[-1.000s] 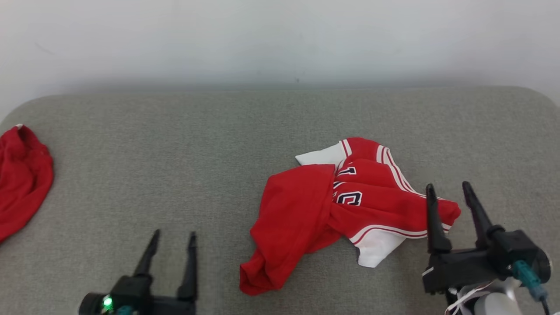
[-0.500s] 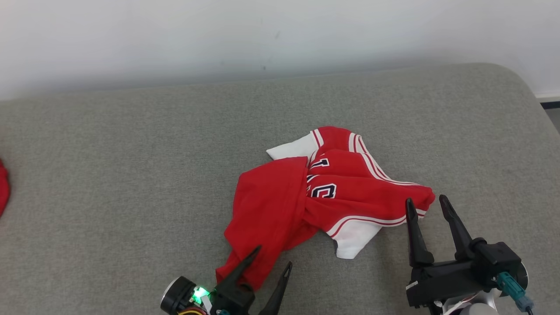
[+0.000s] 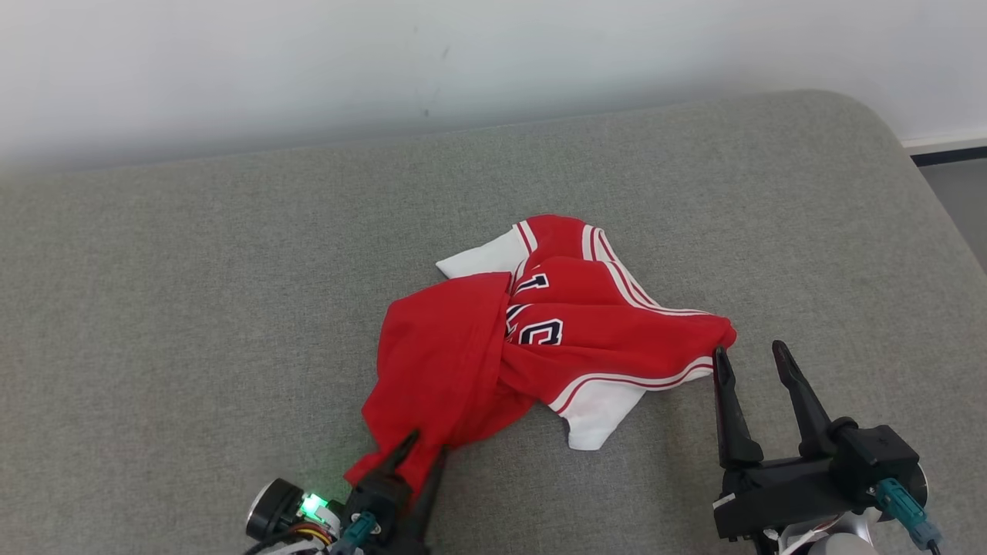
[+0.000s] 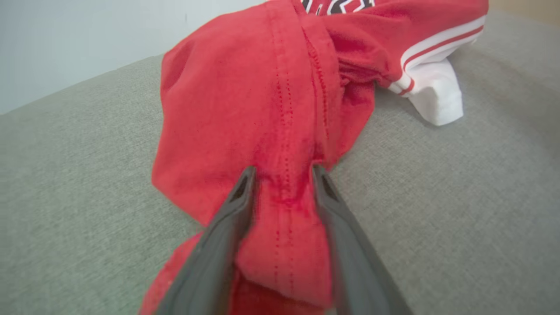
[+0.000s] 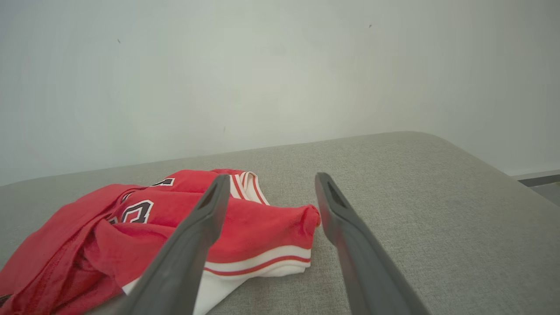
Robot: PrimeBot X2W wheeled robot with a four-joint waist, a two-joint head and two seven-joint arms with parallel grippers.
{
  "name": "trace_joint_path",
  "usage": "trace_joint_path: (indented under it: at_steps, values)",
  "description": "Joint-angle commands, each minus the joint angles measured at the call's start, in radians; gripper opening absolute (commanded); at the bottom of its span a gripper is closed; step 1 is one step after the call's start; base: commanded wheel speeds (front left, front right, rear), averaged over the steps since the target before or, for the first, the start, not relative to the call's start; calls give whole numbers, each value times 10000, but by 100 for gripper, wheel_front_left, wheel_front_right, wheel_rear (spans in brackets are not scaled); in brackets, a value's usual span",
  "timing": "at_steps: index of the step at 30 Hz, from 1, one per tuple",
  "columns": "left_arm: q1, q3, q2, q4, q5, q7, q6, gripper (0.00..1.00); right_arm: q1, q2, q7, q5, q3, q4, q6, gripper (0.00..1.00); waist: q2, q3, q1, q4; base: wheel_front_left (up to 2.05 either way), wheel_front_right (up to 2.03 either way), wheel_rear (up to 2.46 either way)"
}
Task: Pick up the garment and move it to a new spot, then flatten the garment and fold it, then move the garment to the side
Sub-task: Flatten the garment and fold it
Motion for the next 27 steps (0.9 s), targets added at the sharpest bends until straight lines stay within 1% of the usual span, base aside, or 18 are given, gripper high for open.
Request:
trace_joint_path:
  at_steps: [1, 3, 6, 12, 17, 19, 22, 23, 24, 27]
  values:
    - [-148, 100, -55, 131, -135, -122, 43, 0, -24, 15, -11, 16, -37, -59, -22, 100, -1, -31, 0, 33, 0, 0, 0]
    - [-173, 329, -177, 73, -514, -195, -94, 0, 17, 15, -11, 28, -39, -74, -22, 100, -1, -77, 0, 103, 0, 0, 0]
    - [-179, 533, -186, -284, -831, -260, -185, 0, 104, 14, -12, 33, -46, -61, -22, 100, -1, -158, 0, 263, 0, 0, 0]
    - [261, 1234, -101, -1628, -1844, -278, -396, 0, 220, 10, -12, 160, 32, 66, -22, 100, -1, -320, 0, 598, 0, 0, 0]
    - [876, 1754, 1, -2531, -3270, 467, -594, 0, 222, 5, -13, 255, 90, 228, -22, 100, -1, -424, 0, 769, 0, 0, 0]
    - [1152, 1763, 229, -2622, -3387, 751, -595, 0, 195, 11, -13, 276, 142, 281, -22, 100, -1, -430, 0, 792, 0, 0, 0]
    - [1414, 1724, 247, -2607, -3474, 912, -537, 0, 169, 11, -13, 295, 158, 312, -22, 100, -1, -438, 0, 810, 0, 0, 0]
    - [1452, 1635, 348, -2557, -3287, 959, -497, 38, 164, 8, -13, 293, 153, 333, -22, 100, -1, -441, 0, 815, 0, 0, 0]
    - [1458, 1564, 476, -2543, -3060, 912, -390, 100, 159, 7, -13, 293, 151, 353, -22, 100, -1, -439, 0, 816, 0, 0, 0]
    - [1486, 1471, 447, -2633, -2909, 699, -231, 100, 136, 11, -13, 278, 164, 359, -22, 100, -1, -426, 0, 801, 0, 0, 0]
